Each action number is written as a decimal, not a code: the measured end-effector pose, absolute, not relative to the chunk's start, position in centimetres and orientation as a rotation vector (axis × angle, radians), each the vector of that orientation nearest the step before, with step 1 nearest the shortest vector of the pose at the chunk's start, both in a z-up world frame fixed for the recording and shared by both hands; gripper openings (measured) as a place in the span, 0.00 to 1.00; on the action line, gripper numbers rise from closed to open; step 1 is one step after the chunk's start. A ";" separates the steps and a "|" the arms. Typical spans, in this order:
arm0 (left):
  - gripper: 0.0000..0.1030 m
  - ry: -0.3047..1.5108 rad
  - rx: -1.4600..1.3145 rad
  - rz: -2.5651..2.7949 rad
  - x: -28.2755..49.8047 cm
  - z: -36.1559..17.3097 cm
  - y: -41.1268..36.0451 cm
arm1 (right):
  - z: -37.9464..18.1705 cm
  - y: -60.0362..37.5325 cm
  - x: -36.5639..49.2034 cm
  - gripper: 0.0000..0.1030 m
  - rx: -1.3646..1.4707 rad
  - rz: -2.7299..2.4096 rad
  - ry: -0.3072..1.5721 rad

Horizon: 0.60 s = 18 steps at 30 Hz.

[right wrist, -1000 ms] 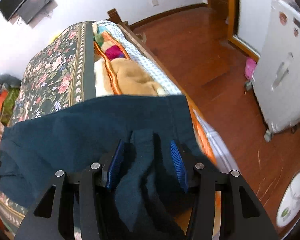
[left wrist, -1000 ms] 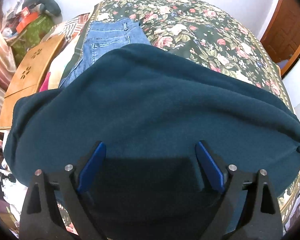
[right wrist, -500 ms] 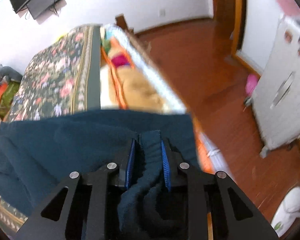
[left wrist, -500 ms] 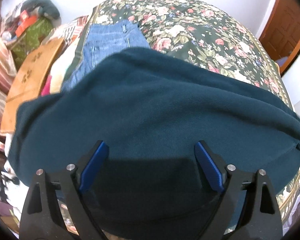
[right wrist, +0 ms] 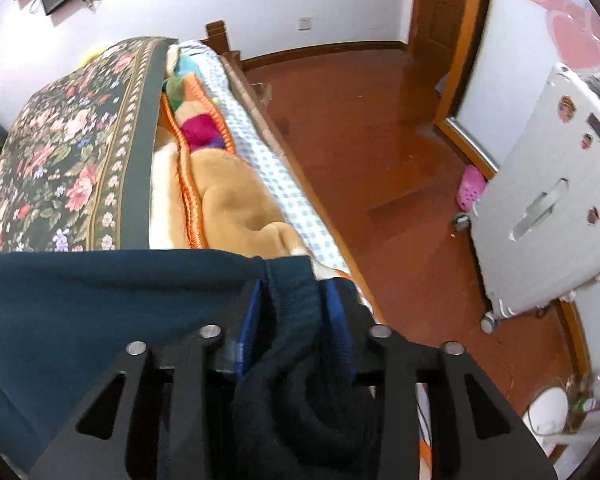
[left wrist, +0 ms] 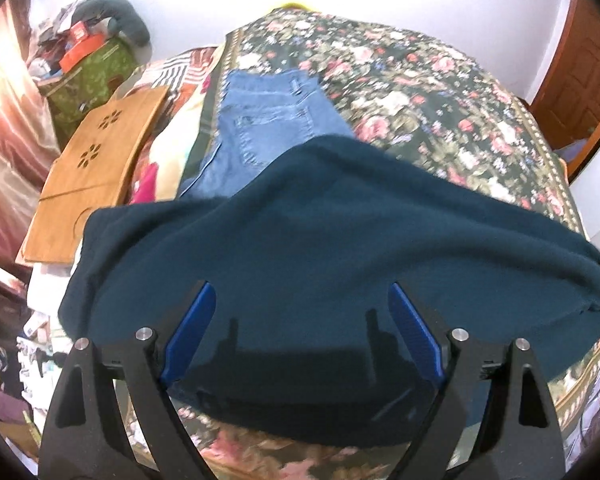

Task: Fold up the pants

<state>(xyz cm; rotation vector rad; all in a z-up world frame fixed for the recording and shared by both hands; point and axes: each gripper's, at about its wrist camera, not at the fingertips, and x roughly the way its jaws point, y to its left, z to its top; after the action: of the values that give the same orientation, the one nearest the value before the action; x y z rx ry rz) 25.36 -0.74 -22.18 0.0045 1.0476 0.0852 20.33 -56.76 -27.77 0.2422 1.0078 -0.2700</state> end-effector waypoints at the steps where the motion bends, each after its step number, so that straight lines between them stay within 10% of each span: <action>1: 0.87 1.053 0.007 0.086 24.9 -22.3 -0.4 | -26.8 -56.7 19.8 0.35 0.231 -0.275 0.998; 18: 0.87 1.144 0.116 -0.032 19.9 -25.5 -0.4 | -23.1 -52.5 11.6 0.46 0.327 -0.217 0.926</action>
<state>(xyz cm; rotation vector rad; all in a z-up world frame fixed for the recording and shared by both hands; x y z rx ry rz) 19.93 -0.45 -25.49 0.1159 1.1444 -0.0317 11.60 -52.50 -23.12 0.3269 0.9257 -0.2166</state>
